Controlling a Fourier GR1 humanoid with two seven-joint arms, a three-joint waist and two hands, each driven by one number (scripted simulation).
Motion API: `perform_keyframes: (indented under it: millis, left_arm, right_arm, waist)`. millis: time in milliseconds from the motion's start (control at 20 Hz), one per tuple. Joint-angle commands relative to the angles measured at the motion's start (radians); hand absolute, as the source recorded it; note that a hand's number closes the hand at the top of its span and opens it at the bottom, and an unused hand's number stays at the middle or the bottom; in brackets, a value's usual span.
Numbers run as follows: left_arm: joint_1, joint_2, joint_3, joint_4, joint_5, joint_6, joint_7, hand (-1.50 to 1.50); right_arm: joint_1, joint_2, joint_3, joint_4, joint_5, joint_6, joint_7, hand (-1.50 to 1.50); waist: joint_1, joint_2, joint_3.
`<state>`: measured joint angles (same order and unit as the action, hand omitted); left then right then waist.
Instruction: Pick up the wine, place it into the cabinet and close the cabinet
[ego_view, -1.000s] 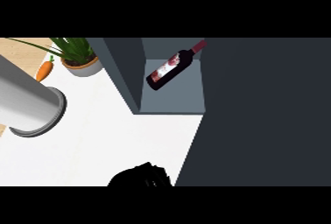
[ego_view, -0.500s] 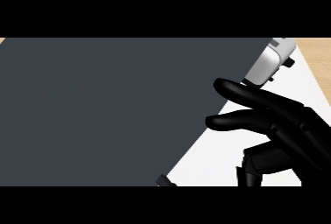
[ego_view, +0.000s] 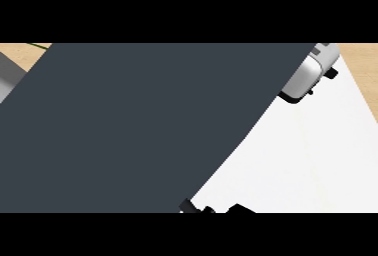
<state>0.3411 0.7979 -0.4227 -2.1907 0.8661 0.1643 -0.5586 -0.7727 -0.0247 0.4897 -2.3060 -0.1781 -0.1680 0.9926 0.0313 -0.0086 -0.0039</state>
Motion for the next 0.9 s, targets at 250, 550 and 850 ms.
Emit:
perform_keyframes:
  millis: [250,550,850]
  left_arm:
    - [0.131,0.118,0.217,0.077,0.142,-0.300,-0.038,1.50]
    - [0.173,0.182,0.366,0.113,0.243,-0.413,-0.006,1.50]
    - [0.166,0.169,0.403,0.169,0.260,-0.475,0.001,1.50]
  right_arm:
    - [-0.294,0.024,0.129,0.392,0.118,-0.217,-0.144,1.50]
    - [-0.402,0.024,0.060,0.676,0.081,-0.241,-0.287,1.50]
    - [-0.496,0.024,-0.008,0.979,-0.043,-0.252,-0.454,1.50]
  waist:
    - [0.021,0.003,0.000]
    - [0.024,0.011,0.002]
    - [0.029,0.021,0.001]
